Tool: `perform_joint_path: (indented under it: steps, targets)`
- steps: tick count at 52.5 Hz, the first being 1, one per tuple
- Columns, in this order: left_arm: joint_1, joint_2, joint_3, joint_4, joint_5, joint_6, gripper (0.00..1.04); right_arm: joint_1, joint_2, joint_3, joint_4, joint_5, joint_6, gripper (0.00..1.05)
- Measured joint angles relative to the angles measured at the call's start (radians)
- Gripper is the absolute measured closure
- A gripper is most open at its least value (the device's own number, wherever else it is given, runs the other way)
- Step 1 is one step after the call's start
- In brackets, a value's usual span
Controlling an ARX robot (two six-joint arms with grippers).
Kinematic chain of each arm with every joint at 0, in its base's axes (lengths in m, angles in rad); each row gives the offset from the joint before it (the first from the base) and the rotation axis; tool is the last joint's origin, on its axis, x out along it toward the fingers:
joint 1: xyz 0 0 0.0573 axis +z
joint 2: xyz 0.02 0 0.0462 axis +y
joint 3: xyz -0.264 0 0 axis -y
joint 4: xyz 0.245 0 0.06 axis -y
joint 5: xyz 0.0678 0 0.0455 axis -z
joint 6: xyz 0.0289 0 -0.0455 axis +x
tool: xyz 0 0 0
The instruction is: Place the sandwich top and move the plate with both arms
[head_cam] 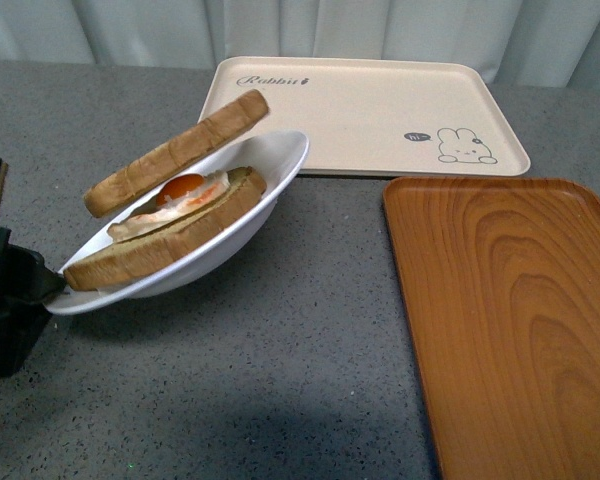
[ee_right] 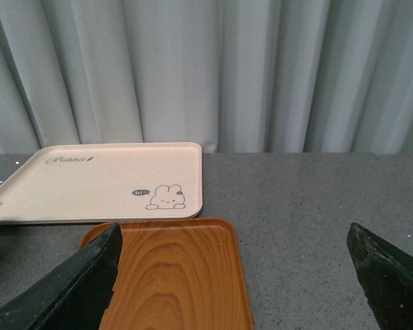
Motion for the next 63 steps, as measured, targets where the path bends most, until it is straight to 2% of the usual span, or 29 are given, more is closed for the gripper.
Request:
perform_joint_path:
  steps: [30, 44, 63]
  targets:
    - [0.006, -0.026, -0.005, 0.029, -0.028, 0.014, 1.00, 0.000, 0.000, 0.000, 0.000, 0.000, 0.000, 0.09]
    - [0.009, -0.131, -0.013, 0.100, -0.044, 0.131, 1.01, 0.000, 0.000, 0.000, 0.000, 0.000, 0.000, 0.09]
    - [0.018, -0.122, 0.018, 0.198, -0.051, 0.151, 1.01, 0.000, 0.000, 0.000, 0.000, 0.000, 0.000, 0.09]
